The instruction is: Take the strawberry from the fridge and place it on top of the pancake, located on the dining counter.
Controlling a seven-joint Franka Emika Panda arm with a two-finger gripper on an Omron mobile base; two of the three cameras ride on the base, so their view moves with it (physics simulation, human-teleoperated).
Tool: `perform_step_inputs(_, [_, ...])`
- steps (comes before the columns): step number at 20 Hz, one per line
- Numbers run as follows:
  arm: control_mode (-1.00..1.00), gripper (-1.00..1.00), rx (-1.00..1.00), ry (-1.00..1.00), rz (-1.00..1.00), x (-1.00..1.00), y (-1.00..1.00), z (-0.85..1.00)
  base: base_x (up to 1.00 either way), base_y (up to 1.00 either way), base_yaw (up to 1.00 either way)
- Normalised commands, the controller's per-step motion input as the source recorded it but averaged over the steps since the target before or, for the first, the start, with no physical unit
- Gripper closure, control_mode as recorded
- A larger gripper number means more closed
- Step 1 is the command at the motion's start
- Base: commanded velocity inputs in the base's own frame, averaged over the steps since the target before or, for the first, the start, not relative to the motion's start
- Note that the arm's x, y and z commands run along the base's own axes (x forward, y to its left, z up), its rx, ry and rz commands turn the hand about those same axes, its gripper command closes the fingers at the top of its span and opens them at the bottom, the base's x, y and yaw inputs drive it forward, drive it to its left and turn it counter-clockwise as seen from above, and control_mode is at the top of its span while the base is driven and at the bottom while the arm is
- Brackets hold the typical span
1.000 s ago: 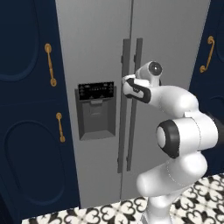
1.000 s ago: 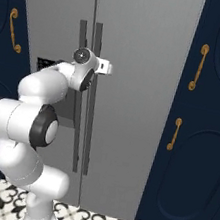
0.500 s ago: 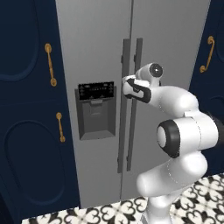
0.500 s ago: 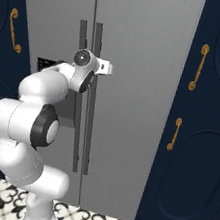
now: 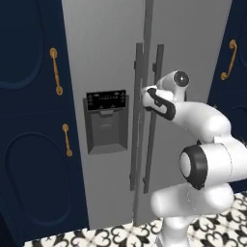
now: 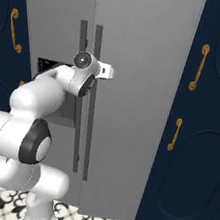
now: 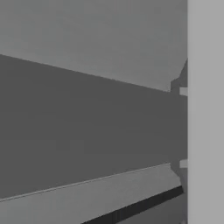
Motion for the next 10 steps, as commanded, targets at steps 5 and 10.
perform_step_inputs(5, [-1.0, 1.0, 0.05, 0.05, 0.0, -0.98, -0.96, 0.0, 0.0, 0.0, 0.0])
perform_step_inputs(10, [-1.0, 1.0, 0.05, 0.07, 0.0, -0.99, -0.97, 0.0, 0.0, 0.0, 0.0])
